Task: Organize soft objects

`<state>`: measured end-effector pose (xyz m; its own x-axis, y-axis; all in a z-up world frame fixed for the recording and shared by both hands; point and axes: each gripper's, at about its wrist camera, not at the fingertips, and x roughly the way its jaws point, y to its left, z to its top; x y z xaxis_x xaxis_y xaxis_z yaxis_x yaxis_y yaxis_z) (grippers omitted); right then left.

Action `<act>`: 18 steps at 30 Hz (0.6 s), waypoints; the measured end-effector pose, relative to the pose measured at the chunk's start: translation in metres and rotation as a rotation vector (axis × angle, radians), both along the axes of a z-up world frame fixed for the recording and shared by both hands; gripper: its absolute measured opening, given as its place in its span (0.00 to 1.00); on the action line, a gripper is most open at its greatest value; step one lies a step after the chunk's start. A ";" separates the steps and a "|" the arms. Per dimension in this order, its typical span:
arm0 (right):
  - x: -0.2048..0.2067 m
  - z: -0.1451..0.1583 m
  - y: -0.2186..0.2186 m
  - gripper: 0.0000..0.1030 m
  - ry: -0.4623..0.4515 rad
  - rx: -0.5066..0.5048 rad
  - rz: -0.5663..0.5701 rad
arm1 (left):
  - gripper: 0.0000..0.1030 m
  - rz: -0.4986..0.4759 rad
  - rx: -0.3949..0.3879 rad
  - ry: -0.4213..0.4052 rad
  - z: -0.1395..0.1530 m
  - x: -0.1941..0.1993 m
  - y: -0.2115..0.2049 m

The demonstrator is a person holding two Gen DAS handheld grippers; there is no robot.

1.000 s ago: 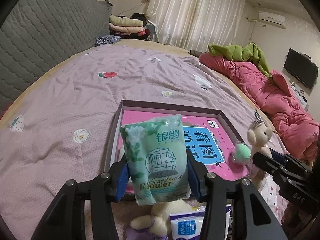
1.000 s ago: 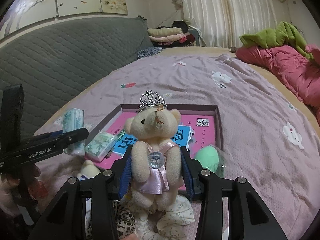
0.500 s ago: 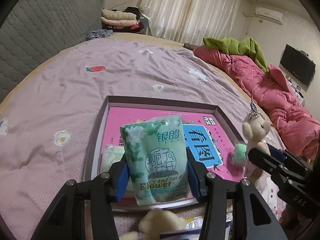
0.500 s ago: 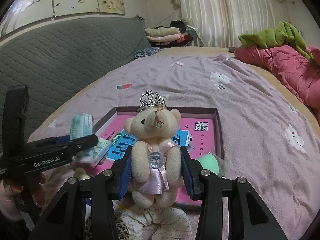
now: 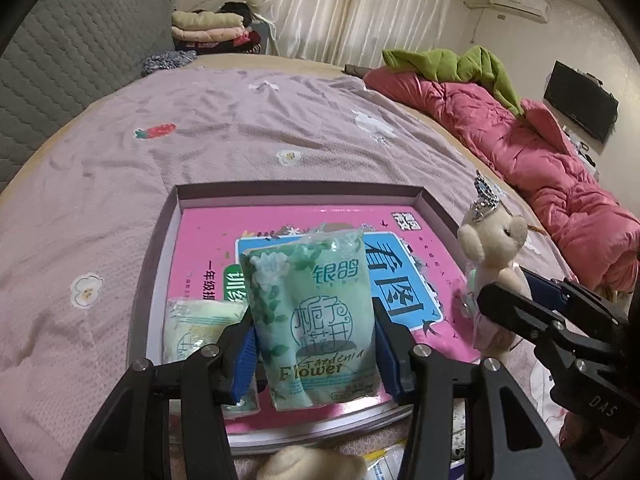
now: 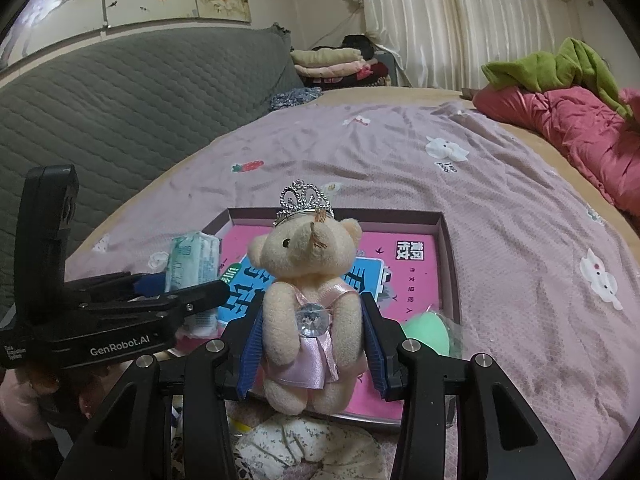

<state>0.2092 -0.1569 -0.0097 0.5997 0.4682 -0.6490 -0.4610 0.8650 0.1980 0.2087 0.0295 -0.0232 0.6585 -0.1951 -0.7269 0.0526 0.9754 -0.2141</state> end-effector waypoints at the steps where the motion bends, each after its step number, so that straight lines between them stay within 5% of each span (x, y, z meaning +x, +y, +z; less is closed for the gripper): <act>1: 0.000 0.000 0.000 0.44 0.002 -0.002 0.000 | 0.49 -0.001 -0.003 0.008 -0.002 0.001 0.000; 18: 0.007 -0.010 0.007 0.45 0.026 -0.037 -0.005 | 0.49 -0.041 0.015 0.072 -0.017 0.007 -0.009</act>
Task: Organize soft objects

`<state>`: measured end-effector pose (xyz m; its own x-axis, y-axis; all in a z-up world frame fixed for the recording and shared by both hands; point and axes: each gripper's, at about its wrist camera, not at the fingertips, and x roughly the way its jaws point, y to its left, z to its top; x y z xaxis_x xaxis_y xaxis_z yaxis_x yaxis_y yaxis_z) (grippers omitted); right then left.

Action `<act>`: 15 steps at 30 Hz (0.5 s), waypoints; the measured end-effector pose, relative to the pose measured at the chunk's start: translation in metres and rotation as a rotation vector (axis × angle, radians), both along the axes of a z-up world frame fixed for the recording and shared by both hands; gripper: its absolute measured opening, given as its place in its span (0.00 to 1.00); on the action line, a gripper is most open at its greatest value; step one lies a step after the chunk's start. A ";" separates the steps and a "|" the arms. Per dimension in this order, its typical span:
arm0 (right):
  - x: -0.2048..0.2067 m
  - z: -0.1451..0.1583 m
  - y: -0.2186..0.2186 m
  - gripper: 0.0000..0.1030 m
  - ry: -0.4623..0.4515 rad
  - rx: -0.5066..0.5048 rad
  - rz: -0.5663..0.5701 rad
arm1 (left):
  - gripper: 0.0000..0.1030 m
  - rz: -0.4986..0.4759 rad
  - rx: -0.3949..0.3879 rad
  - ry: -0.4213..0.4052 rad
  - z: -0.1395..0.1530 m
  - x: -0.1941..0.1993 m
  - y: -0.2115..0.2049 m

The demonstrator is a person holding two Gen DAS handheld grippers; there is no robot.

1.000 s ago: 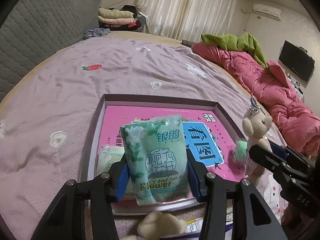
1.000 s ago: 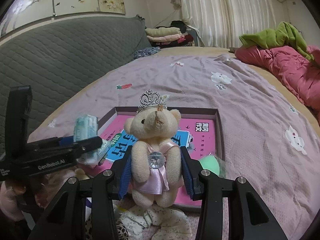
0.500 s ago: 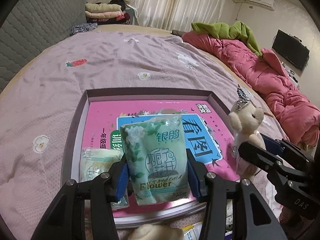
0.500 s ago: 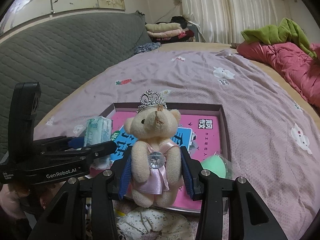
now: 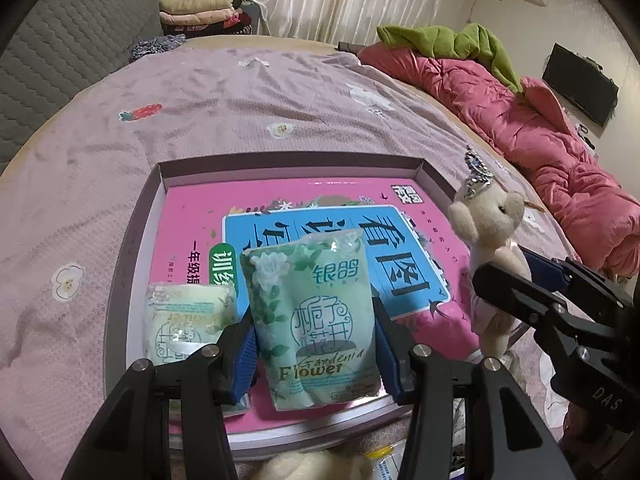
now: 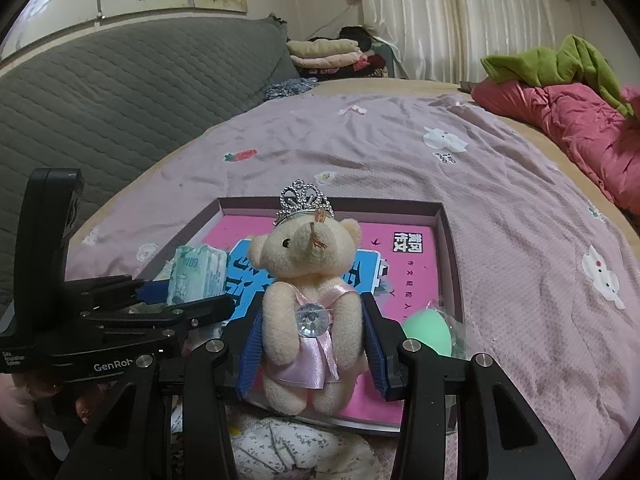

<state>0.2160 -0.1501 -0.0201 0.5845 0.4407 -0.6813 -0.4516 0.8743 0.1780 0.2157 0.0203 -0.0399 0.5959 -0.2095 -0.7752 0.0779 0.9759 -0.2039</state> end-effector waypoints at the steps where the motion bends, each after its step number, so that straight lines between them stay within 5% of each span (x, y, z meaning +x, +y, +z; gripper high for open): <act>1: 0.001 -0.002 0.001 0.45 0.005 -0.009 0.000 | 0.49 -0.004 0.001 0.005 -0.001 0.000 -0.001; 15: 0.008 -0.026 0.013 0.45 0.051 -0.142 0.009 | 0.49 -0.014 0.013 0.029 -0.007 0.004 -0.004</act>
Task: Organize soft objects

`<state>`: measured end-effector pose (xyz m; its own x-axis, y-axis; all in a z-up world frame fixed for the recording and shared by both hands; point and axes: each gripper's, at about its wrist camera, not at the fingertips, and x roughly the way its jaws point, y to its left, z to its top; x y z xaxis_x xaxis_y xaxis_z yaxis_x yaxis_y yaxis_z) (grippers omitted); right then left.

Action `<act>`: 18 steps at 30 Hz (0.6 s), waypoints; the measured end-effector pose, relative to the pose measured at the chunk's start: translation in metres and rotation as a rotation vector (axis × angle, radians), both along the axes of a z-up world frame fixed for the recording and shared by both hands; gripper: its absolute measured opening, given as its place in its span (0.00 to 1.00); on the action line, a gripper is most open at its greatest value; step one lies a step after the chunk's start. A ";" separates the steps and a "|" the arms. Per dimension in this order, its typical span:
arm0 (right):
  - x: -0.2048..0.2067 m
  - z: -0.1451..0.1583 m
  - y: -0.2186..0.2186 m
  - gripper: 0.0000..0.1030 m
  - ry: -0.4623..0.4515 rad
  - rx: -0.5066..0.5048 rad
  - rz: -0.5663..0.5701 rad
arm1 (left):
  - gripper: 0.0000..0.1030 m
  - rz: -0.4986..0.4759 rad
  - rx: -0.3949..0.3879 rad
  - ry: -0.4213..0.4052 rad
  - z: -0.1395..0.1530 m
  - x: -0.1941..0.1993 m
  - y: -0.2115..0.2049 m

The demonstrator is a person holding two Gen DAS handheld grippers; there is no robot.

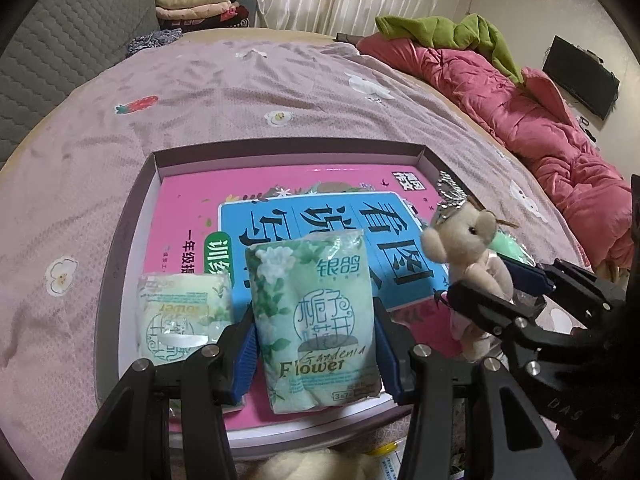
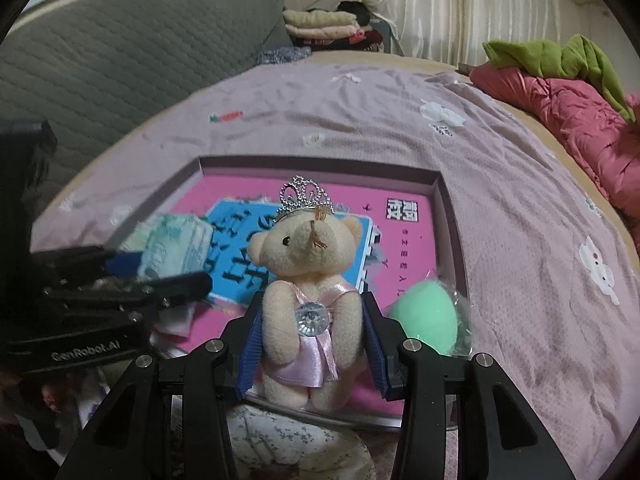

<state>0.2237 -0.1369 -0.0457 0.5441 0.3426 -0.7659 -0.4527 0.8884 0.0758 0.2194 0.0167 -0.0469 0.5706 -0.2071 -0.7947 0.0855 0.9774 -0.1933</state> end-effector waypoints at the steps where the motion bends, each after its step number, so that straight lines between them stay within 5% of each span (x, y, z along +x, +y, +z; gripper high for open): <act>1: 0.000 -0.001 0.001 0.45 -0.002 -0.008 0.002 | 0.49 -0.002 0.004 0.002 -0.001 0.000 -0.001; 18: -0.001 -0.008 0.010 0.48 -0.007 -0.078 0.039 | 0.49 -0.022 0.056 0.024 -0.006 0.000 -0.008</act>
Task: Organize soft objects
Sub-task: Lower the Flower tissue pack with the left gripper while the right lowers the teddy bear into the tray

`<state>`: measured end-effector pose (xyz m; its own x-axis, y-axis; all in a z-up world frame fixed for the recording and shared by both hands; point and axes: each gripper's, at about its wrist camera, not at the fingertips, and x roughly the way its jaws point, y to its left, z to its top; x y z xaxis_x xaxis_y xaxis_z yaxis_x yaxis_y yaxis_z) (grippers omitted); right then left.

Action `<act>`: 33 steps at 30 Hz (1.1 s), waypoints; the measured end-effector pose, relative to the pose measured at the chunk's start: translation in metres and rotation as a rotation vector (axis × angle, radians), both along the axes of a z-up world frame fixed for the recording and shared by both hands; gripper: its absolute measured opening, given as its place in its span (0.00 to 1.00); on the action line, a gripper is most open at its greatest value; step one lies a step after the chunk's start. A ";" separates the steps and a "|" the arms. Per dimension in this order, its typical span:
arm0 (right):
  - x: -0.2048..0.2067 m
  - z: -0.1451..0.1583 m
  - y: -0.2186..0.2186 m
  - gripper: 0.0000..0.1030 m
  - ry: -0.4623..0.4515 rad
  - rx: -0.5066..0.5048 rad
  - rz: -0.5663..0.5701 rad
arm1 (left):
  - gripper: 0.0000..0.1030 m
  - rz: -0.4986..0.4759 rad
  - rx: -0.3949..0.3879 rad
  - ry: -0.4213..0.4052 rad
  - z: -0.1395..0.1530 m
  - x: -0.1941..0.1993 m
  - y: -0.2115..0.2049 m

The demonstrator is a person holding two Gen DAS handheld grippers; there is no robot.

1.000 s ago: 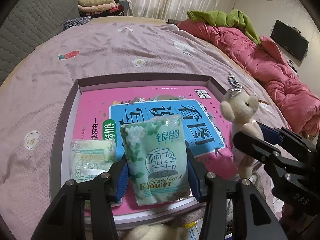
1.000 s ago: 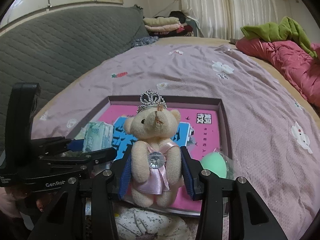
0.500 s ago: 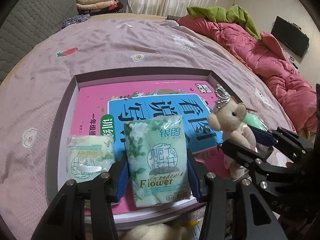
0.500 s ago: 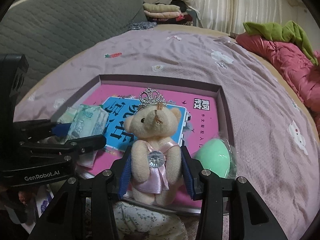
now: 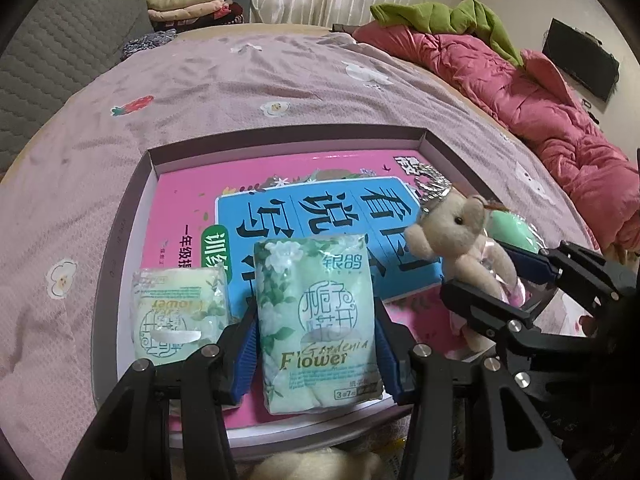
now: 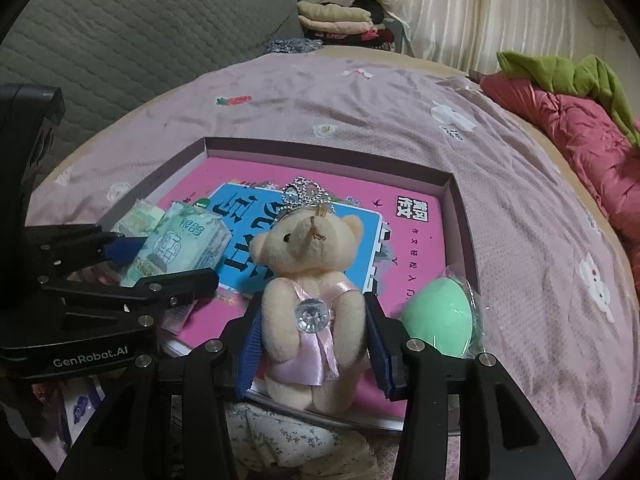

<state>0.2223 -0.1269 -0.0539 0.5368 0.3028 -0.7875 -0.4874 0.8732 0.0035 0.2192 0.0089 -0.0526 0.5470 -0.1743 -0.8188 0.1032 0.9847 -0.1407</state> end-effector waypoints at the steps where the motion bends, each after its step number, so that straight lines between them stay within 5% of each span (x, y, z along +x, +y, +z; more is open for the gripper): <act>1: 0.000 -0.001 0.000 0.48 0.002 -0.008 0.000 | 0.49 -0.002 0.005 0.003 -0.001 0.000 -0.001; 33: -0.003 0.020 -0.012 0.66 -0.035 0.084 -0.017 | 0.49 0.007 -0.062 0.023 -0.001 0.002 0.007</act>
<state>0.2197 -0.1390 -0.0338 0.5694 0.3573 -0.7404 -0.4737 0.8786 0.0598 0.2213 0.0161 -0.0539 0.5297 -0.2216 -0.8188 0.0921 0.9746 -0.2041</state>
